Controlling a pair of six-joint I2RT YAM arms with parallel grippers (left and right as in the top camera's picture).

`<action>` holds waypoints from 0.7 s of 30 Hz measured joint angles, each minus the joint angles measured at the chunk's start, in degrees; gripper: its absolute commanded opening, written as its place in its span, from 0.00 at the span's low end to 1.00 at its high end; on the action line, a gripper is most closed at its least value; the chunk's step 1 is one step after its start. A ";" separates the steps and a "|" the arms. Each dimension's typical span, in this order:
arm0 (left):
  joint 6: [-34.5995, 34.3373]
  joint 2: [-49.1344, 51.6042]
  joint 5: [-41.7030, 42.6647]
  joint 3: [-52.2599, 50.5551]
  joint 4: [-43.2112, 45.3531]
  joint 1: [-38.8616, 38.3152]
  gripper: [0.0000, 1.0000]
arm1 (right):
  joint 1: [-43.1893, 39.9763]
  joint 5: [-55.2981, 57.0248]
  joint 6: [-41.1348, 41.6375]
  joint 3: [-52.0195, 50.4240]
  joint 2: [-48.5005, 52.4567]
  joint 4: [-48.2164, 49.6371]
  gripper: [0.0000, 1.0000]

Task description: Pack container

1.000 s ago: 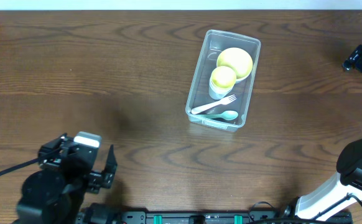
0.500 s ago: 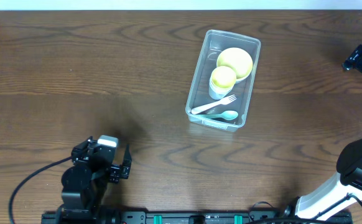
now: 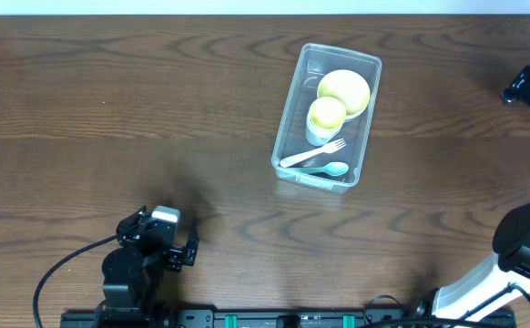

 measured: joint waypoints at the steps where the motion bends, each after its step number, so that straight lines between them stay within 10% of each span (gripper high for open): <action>1: 0.00 -0.02 0.04 -0.44 0.00 0.00 0.98 | 0.00 0.00 0.00 0.00 0.00 0.00 0.99; 21: 0.00 -0.02 0.22 -1.64 0.09 0.00 0.98 | 0.00 0.00 0.00 0.00 0.00 0.00 0.99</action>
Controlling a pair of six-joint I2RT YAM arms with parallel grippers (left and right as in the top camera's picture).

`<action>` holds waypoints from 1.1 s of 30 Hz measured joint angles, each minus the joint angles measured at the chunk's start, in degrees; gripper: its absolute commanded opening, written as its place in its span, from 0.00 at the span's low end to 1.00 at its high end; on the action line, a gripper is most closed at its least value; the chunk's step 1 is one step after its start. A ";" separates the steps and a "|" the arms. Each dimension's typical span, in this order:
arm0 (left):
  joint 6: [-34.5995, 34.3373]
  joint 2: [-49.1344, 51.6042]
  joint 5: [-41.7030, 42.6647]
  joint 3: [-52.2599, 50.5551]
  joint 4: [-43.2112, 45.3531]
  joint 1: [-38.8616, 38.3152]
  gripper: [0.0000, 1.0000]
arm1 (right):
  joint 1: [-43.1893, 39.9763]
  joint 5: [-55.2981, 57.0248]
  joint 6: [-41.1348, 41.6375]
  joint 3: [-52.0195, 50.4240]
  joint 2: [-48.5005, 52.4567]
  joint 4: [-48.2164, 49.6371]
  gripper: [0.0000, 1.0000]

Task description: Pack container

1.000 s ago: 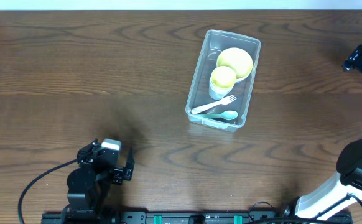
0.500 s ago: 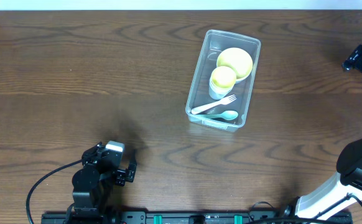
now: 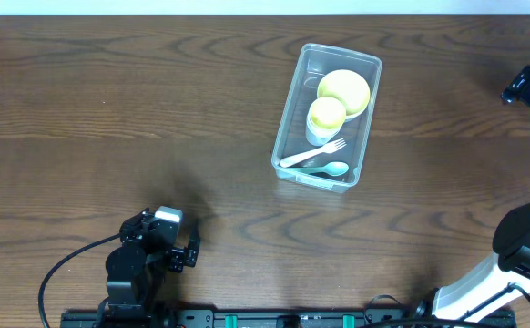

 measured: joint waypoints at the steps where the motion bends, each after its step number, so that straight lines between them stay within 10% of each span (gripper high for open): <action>1: 0.00 0.00 0.00 0.00 0.00 0.00 0.98 | 0.00 0.00 -0.02 0.00 0.00 0.00 0.99; 17: 0.00 0.00 0.00 0.00 0.00 0.00 0.98 | 2.34 0.24 0.09 -0.13 -0.87 0.02 0.99; 33: 0.00 0.00 0.00 0.00 0.00 0.00 0.98 | 31.82 2.47 -4.92 -0.33 -23.45 0.57 0.99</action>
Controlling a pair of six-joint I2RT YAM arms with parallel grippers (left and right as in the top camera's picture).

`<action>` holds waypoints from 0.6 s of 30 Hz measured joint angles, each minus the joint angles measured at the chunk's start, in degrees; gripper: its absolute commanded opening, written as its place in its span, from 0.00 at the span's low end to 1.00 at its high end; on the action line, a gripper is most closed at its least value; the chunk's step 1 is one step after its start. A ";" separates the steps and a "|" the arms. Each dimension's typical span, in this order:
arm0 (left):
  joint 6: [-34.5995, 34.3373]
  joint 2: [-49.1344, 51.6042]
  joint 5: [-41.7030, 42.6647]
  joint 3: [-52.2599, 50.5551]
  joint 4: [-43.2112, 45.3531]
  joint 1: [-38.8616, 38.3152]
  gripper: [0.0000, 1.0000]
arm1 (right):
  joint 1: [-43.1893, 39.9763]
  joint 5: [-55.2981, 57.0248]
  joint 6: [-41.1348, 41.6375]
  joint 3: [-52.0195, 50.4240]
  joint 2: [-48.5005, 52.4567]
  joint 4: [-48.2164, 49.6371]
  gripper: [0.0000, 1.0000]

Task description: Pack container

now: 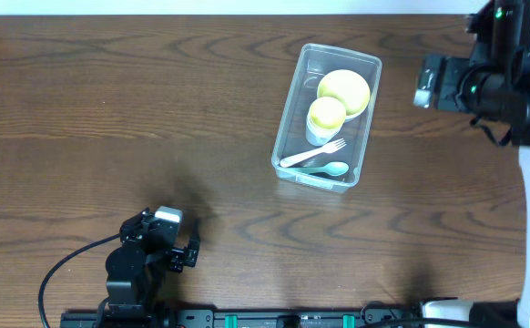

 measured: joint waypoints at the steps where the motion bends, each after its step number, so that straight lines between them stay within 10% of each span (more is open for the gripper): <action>1: 0.00 0.00 0.00 0.00 0.00 0.00 0.98 | 1.01 0.22 -1.20 -0.07 -0.90 0.26 0.99; 18: 0.00 0.00 0.00 0.00 0.04 0.00 0.98 | 1.62 -4.33 -20.85 -48.15 -32.79 36.54 0.99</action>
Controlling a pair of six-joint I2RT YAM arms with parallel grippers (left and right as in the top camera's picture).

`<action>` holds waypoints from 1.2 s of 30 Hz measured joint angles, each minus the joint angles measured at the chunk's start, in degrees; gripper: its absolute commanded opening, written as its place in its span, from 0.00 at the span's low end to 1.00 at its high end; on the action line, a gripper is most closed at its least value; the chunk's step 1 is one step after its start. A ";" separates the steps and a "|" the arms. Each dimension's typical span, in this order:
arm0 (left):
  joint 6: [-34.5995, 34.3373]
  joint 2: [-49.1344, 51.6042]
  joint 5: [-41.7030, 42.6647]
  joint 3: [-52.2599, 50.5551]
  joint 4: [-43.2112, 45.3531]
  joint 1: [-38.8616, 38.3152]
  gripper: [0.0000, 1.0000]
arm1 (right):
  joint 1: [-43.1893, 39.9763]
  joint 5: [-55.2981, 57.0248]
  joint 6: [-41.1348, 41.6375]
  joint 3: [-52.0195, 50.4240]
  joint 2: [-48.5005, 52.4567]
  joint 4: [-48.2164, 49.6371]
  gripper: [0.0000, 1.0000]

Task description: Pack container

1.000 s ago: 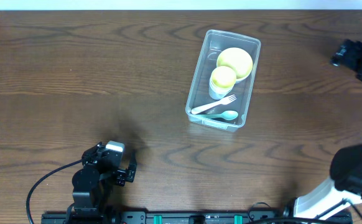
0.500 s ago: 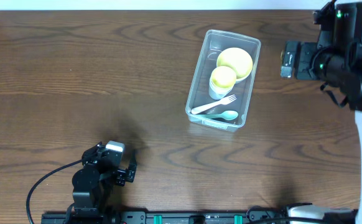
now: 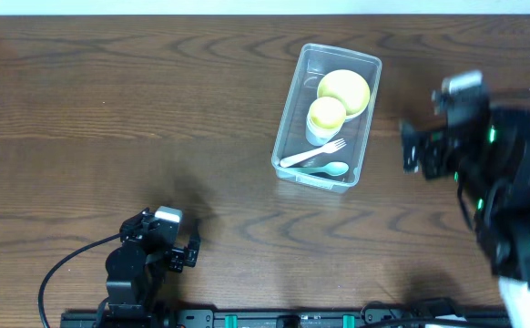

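Observation:
A clear plastic container (image 3: 294,109) stands right of the table's middle. Inside it are a yellow bowl (image 3: 343,91), a yellow cup (image 3: 326,116), a white fork (image 3: 312,155) and a teal spoon (image 3: 329,169). My right arm is blurred at the right, its gripper (image 3: 412,150) pointing left, a little right of the container and apart from it. Blur hides its fingers. My left gripper (image 3: 190,251) sits folded at the front left, far from the container, holding nothing.
The dark wooden table (image 3: 110,109) carries only the container. A black cable (image 3: 60,269) runs from the left arm's base toward the front edge. The right arm's body fills the right side down to the front edge.
My right arm has dropped from the back right corner to beside the container's right side and is blurred. The container, its contents and the left arm are unchanged.
At first only a small part of my right arm showed at the far right edge, and the packed container stood as now. Then the arm filled the back right corner. Now it is lower, right of the container. The left arm barely shifted.

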 measured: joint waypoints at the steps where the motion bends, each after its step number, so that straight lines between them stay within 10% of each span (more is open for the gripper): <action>1: 0.00 0.00 0.00 0.00 0.02 0.00 0.98 | -0.55 -0.07 -0.48 -4.24 -3.08 2.19 0.99; 18: 0.00 0.00 0.02 0.00 0.00 0.00 0.98 | -6.84 -0.31 -1.95 -46.40 -41.97 11.61 0.99; 36: 0.00 0.00 0.00 0.00 -0.02 0.00 0.98 | -7.21 -0.72 -1.95 -59.01 -53.55 16.15 0.99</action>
